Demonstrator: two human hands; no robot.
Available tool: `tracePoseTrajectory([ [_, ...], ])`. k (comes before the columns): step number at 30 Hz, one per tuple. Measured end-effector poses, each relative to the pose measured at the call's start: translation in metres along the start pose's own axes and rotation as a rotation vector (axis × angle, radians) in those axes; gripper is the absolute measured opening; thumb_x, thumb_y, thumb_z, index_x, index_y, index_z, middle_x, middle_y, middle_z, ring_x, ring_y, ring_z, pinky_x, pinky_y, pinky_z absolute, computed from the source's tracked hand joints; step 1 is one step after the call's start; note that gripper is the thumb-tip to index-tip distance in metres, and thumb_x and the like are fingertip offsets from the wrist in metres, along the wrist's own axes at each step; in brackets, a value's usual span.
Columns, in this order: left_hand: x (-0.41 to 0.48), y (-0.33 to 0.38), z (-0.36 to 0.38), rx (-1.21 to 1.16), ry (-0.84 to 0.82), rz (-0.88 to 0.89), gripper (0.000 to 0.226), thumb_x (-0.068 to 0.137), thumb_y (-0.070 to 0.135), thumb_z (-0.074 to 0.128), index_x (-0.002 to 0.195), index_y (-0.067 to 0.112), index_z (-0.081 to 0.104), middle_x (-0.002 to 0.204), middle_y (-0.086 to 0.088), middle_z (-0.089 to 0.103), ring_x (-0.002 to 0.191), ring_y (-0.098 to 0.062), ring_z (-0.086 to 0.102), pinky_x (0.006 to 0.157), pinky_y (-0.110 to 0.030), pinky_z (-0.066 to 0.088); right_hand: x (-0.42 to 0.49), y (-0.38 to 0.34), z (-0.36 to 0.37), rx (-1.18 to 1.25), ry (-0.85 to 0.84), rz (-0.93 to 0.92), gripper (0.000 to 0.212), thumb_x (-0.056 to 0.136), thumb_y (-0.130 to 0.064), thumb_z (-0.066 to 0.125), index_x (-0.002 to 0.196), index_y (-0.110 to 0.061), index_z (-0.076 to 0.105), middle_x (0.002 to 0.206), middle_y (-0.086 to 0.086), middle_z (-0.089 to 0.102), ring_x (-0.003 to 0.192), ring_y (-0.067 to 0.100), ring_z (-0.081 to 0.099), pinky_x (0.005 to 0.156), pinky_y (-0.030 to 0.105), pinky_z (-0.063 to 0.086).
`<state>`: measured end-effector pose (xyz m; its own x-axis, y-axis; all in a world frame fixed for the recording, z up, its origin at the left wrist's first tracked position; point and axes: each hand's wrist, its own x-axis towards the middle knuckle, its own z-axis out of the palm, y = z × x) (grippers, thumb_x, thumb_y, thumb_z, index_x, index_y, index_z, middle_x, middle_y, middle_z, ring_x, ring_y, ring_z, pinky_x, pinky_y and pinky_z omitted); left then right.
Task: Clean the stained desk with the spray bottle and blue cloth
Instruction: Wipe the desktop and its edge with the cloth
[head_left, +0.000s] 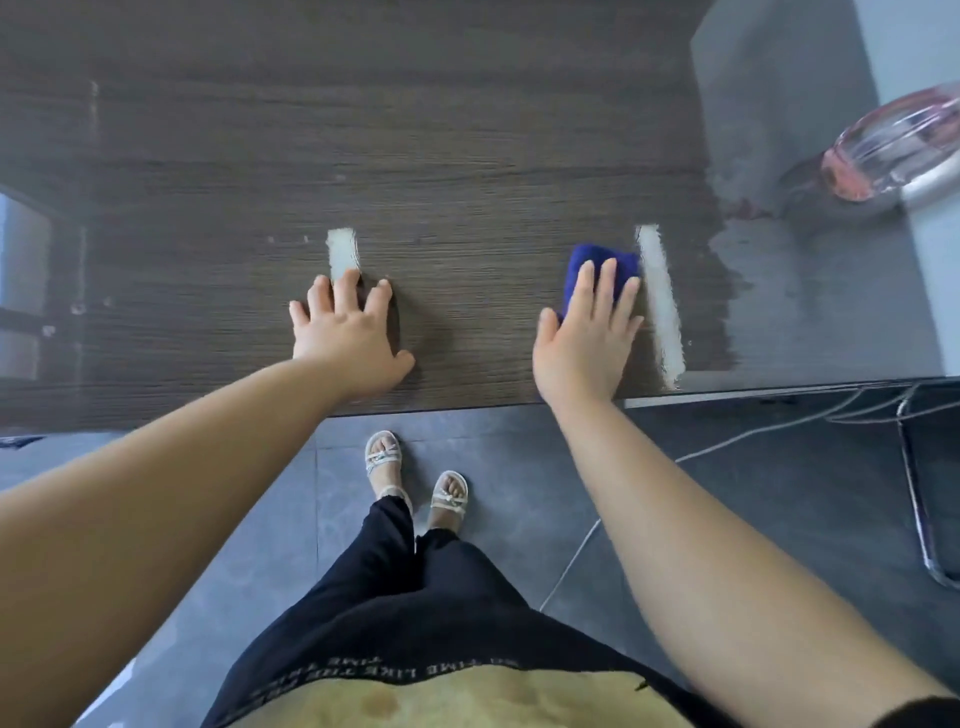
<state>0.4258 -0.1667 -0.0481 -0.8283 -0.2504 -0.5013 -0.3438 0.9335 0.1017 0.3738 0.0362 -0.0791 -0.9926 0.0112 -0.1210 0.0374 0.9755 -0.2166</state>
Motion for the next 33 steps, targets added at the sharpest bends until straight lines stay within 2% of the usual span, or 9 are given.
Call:
tracePoseTrajectory([
  [6, -0.002, -0.005, -0.002, -0.023, -0.018, 0.024, 0.085, 0.082, 0.047, 0.059, 0.15, 0.025, 0.012, 0.155, -0.009, 0.003, 0.142, -0.037, -0.001, 0.115, -0.053, 0.008, -0.029, 0.005, 0.005, -0.13, -0.186, -0.915, 0.054, 0.092, -0.03, 0.033, 0.145, -0.021, 0.034, 0.154, 0.001, 0.029, 0.142, 0.028, 0.022, 0.108, 0.06, 0.02],
  [8, -0.002, -0.005, -0.003, -0.023, -0.032, 0.034, 0.087, 0.081, 0.046, 0.061, 0.149, 0.025, 0.012, 0.155, -0.01, 0.003, 0.141, -0.038, 0.0, 0.115, -0.054, 0.007, -0.01, 0.04, -0.004, -0.123, -0.16, -0.773, 0.053, 0.092, -0.028, 0.031, 0.145, -0.021, 0.035, 0.154, 0.001, 0.03, 0.142, 0.029, 0.023, 0.107, 0.063, 0.023],
  [13, -0.001, -0.012, -0.01, -0.087, -0.057, 0.076, 0.081, 0.08, 0.042, 0.061, 0.148, 0.027, 0.019, 0.153, -0.007, 0.01, 0.138, -0.035, 0.008, 0.114, -0.047, 0.018, 0.003, 0.043, -0.01, -0.042, -0.046, -0.031, 0.057, 0.098, -0.026, 0.039, 0.15, -0.016, 0.018, 0.159, 0.003, 0.011, 0.146, 0.03, 0.004, 0.115, 0.055, 0.011],
  [16, -0.001, -0.022, -0.02, -0.258, -0.014, 0.064, 0.062, 0.085, 0.031, 0.056, 0.143, 0.027, 0.036, 0.149, -0.001, 0.025, 0.135, -0.03, 0.019, 0.11, -0.042, 0.029, -0.024, -0.03, 0.01, 0.005, 0.012, 0.041, 0.065, 0.092, -0.033, 0.046, 0.149, -0.011, 0.02, 0.158, 0.011, 0.014, 0.144, 0.037, 0.008, 0.114, 0.053, 0.014],
  [22, -0.01, -0.087, -0.023, -0.357, 0.152, -0.044, 0.046, 0.087, 0.021, 0.05, 0.133, 0.025, 0.05, 0.14, -0.007, 0.04, 0.132, -0.032, 0.025, 0.107, -0.042, 0.03, -0.077, -0.098, 0.034, -0.07, -0.205, -0.904, 0.054, 0.089, -0.029, 0.042, 0.141, -0.015, 0.041, 0.15, 0.006, 0.036, 0.139, 0.034, 0.029, 0.108, 0.057, 0.029],
  [24, -0.013, -0.115, -0.023, -0.304, 0.156, -0.11, 0.05, 0.087, 0.03, 0.054, 0.136, 0.027, 0.045, 0.143, -0.006, 0.034, 0.135, -0.03, 0.018, 0.106, -0.046, 0.031, -0.046, -0.073, 0.026, -0.117, -0.206, -1.041, 0.052, 0.09, -0.029, 0.033, 0.141, -0.018, 0.043, 0.149, 0.003, 0.038, 0.137, 0.031, 0.033, 0.105, 0.058, 0.028],
  [26, -0.012, -0.139, -0.025, -0.237, 0.16, -0.146, 0.055, 0.086, 0.039, 0.058, 0.137, 0.028, 0.04, 0.145, -0.006, 0.028, 0.136, -0.03, 0.015, 0.107, -0.048, 0.029, -0.011, -0.049, 0.016, -0.119, -0.162, -0.844, 0.051, 0.093, -0.027, 0.034, 0.143, -0.017, 0.039, 0.152, 0.004, 0.034, 0.139, 0.032, 0.028, 0.105, 0.063, 0.027],
  [30, -0.008, -0.178, -0.025, -0.165, 0.152, -0.212, 0.071, 0.083, 0.051, 0.059, 0.144, 0.027, 0.03, 0.149, -0.01, 0.02, 0.139, -0.034, 0.01, 0.113, -0.05, 0.018, 0.008, -0.077, 0.015, -0.026, -0.028, -0.076, 0.056, 0.099, -0.026, 0.037, 0.15, -0.017, 0.018, 0.159, 0.003, 0.011, 0.145, 0.031, 0.005, 0.115, 0.051, 0.013],
  [33, -0.007, -0.19, -0.023, -0.177, 0.142, -0.22, 0.077, 0.081, 0.056, 0.06, 0.144, 0.031, 0.026, 0.151, -0.009, 0.016, 0.139, -0.033, 0.011, 0.112, -0.05, 0.02, -0.021, -0.149, 0.035, -0.007, 0.012, -0.006, 0.062, 0.097, -0.033, 0.04, 0.15, -0.015, 0.013, 0.159, 0.005, 0.007, 0.145, 0.033, 0.002, 0.115, 0.05, 0.011],
])
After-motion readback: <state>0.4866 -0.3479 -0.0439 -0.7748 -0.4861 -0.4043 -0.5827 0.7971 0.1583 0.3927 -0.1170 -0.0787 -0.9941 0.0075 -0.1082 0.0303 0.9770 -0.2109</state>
